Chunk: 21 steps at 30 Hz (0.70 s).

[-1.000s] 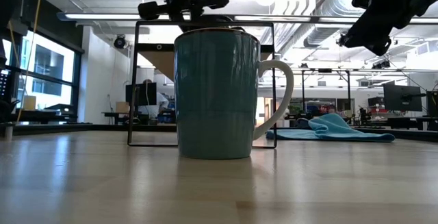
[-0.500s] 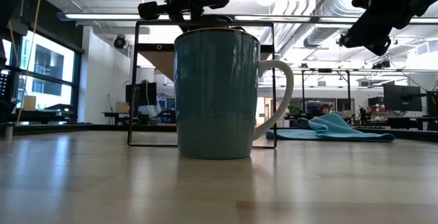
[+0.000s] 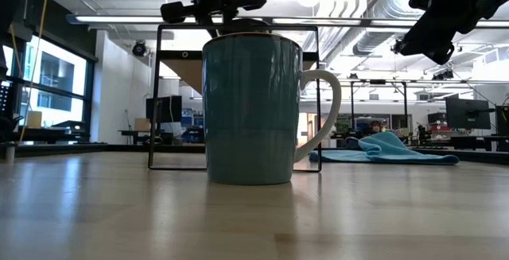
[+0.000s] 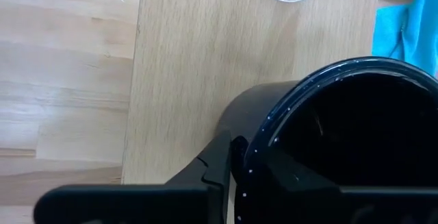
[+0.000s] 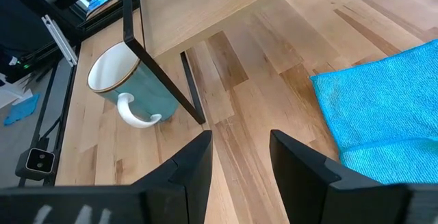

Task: Stack small to large cups/mugs on shelf
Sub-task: Put the dark blue mug on the shelf

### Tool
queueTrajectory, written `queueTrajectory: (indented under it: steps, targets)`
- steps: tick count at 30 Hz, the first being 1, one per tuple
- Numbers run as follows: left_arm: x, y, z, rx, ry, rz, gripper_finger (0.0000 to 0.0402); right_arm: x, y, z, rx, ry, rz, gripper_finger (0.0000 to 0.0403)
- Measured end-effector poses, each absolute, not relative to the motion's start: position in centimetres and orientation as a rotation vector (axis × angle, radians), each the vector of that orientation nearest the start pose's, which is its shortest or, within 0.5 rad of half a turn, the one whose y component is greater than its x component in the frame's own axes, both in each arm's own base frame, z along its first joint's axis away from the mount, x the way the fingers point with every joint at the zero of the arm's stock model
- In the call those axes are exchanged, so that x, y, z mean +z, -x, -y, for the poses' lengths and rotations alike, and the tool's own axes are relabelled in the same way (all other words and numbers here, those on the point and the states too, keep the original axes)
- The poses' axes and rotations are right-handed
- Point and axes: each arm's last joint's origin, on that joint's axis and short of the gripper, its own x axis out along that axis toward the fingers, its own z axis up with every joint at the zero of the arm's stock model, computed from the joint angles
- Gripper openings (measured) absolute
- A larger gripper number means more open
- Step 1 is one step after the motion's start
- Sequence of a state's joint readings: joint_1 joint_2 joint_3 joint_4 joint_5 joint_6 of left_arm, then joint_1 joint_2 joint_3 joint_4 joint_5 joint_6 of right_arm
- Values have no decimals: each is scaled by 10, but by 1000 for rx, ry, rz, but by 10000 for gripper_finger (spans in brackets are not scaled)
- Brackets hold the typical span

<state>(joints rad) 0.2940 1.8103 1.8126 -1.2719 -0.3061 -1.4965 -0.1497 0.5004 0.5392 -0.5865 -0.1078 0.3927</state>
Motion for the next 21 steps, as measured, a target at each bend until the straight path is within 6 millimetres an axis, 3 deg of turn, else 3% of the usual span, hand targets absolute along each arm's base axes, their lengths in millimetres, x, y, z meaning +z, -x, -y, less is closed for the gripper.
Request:
queueTrajectory:
  steps: [21]
  targets:
    - [330, -339, -112, 1348, 1225, -628, 72, 249, -112, 14, -145, -444, -530, 137]
